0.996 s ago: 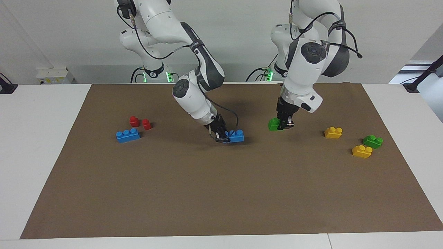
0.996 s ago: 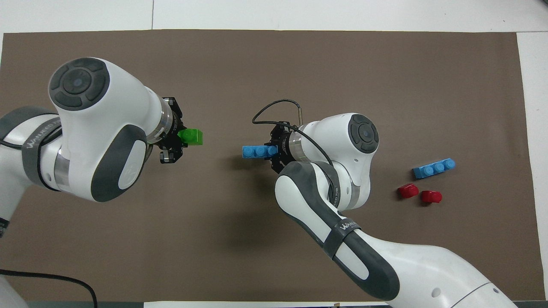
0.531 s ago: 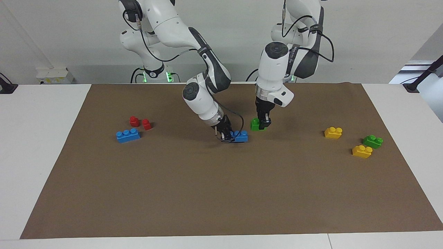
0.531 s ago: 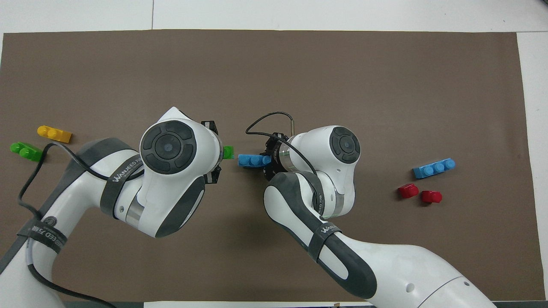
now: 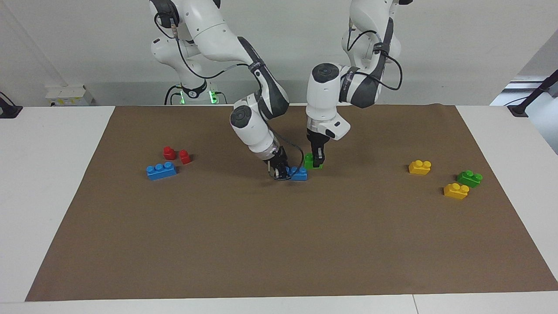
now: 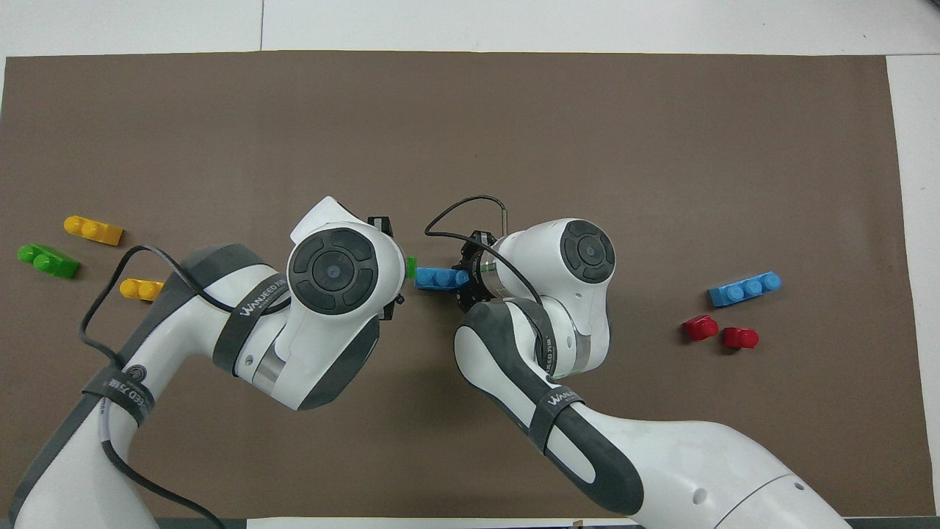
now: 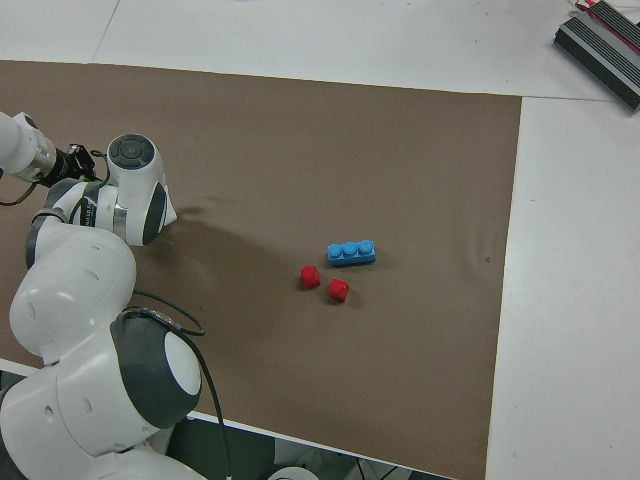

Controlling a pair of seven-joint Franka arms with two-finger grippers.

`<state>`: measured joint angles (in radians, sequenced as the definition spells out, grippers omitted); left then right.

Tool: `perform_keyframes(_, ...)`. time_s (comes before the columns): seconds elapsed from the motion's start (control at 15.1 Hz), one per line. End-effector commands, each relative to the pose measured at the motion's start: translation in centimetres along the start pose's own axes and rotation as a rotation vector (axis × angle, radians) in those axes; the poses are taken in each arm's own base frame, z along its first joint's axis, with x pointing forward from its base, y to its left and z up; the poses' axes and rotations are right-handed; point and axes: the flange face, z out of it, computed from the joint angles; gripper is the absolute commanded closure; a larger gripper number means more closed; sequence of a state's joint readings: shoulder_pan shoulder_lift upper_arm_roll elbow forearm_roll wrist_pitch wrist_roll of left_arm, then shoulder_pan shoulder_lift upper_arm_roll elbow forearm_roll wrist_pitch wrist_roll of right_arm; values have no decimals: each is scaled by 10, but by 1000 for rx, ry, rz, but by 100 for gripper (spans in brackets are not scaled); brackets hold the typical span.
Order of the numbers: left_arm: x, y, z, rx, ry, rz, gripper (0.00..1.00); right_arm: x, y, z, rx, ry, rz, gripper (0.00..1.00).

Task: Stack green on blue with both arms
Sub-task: 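Press the green brick onto the blue brick held by the right gripper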

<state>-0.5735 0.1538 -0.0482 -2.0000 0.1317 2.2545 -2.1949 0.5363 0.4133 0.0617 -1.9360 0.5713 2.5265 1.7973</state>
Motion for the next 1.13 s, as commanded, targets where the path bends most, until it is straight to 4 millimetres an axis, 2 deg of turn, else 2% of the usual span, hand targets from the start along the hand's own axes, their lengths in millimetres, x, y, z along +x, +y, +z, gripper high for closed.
perform_keyframes(0.0,-16,-6,19,-16,8,-3,100,1,12,7,-1,47,2,100)
perform_keyframes(0.13,-26,-10,34,-11,26,-4,100,2,12,7,-1,51,5,100)
perform_keyframes(0.6,-30,-11,48,-16,42,-14,100,5,11,7,-1,54,7,100)
perform_keyframes(1.06,-37,-21,49,23,66,-41,100,7,9,6,1,55,9,100)
